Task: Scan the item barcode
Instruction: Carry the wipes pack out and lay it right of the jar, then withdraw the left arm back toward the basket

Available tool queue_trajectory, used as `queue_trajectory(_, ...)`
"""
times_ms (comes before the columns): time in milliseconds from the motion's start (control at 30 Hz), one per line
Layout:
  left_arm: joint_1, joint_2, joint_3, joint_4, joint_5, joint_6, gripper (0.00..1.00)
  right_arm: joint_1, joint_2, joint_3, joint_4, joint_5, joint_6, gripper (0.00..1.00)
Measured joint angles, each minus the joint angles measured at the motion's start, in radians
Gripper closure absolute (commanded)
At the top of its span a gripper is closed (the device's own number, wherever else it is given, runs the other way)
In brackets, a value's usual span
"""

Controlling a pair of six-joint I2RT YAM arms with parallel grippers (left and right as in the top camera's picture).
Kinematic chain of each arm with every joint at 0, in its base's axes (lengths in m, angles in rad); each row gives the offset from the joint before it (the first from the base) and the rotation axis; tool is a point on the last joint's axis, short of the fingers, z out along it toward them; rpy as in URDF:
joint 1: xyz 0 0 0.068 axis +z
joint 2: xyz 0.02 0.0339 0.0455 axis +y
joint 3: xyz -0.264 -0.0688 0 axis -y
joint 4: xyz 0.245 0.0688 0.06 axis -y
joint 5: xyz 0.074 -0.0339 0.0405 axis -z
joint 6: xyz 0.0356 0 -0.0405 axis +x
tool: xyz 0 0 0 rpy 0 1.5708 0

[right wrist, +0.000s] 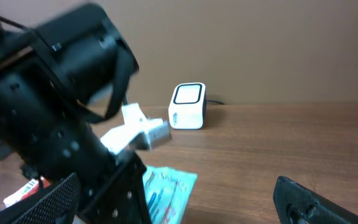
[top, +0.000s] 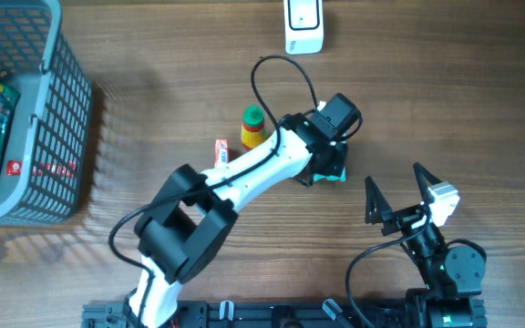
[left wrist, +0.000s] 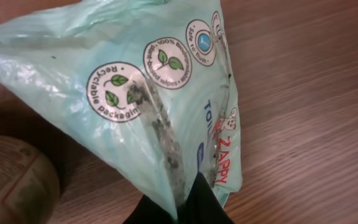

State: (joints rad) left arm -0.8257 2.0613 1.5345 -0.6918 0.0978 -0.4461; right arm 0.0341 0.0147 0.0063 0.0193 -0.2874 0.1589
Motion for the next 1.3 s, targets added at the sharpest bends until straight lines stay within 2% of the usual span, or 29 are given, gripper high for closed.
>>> queue_trajectory(133, 0.000, 0.012, 0.000, -0.027, -0.001, 0.000, 0.85, 0.000, 0.000, 0.000, 0.000, 0.000, 0.000, 0.00)
queue_trajectory(233, 0.000, 0.013, 0.000, -0.050, -0.003, -0.002, 0.69, 0.000, 0.000, 0.000, 0.000, 0.000, 0.000, 0.00)
queue_trajectory(300, 0.000, 0.013, 0.000, -0.049, -0.003, -0.002, 0.64, 0.000, 0.000, 0.000, 0.000, 0.000, 0.000, 0.00)
queue_trajectory(533, 0.000, 0.001, 0.000, -0.048, -0.006, 0.000, 0.64, 0.000, 0.000, 0.000, 0.000, 0.000, 0.000, 0.00)
queue_trajectory(767, 0.000, -0.129, 0.000, -0.045, -0.052, 0.000, 0.63, 0.000, 0.000, 0.000, 0.000, 0.000, 0.000, 0.00)
queue_trajectory(933, 0.000, -0.264, 0.000, -0.045, -0.147, 0.004, 0.60, 0.000, 0.000, 0.000, 0.000, 0.000, 0.000, 0.00)
queue_trajectory(1033, 0.000, -0.366, 0.000, -0.068, -0.253, 0.022, 0.55, 0.000, 0.000, 0.000, 0.000, 0.000, 0.000, 0.00)
queue_trajectory(1100, 0.002, -0.457, 0.000, -0.092, -0.368, 0.032, 0.45, 0.000, 0.000, 0.000, 0.000, 0.000, 0.000, 0.00)
queue_trajectory(1167, 0.013, -0.535, 0.002, -0.098, -0.454, 0.040, 0.42, 0.000, 0.000, 0.000, 0.000, 0.000, 0.000, 0.00)
queue_trajectory(1233, 0.068, -0.640, 0.002, -0.101, -0.545, 0.045, 0.36, 0.000, 0.000, 0.000, 0.000, 0.000, 0.000, 0.01)
queue_trajectory(1300, 0.158, -0.735, 0.002, -0.094, -0.589, 0.044, 0.24, 0.000, 0.000, 0.000, 0.000, 0.000, 0.000, 0.00)
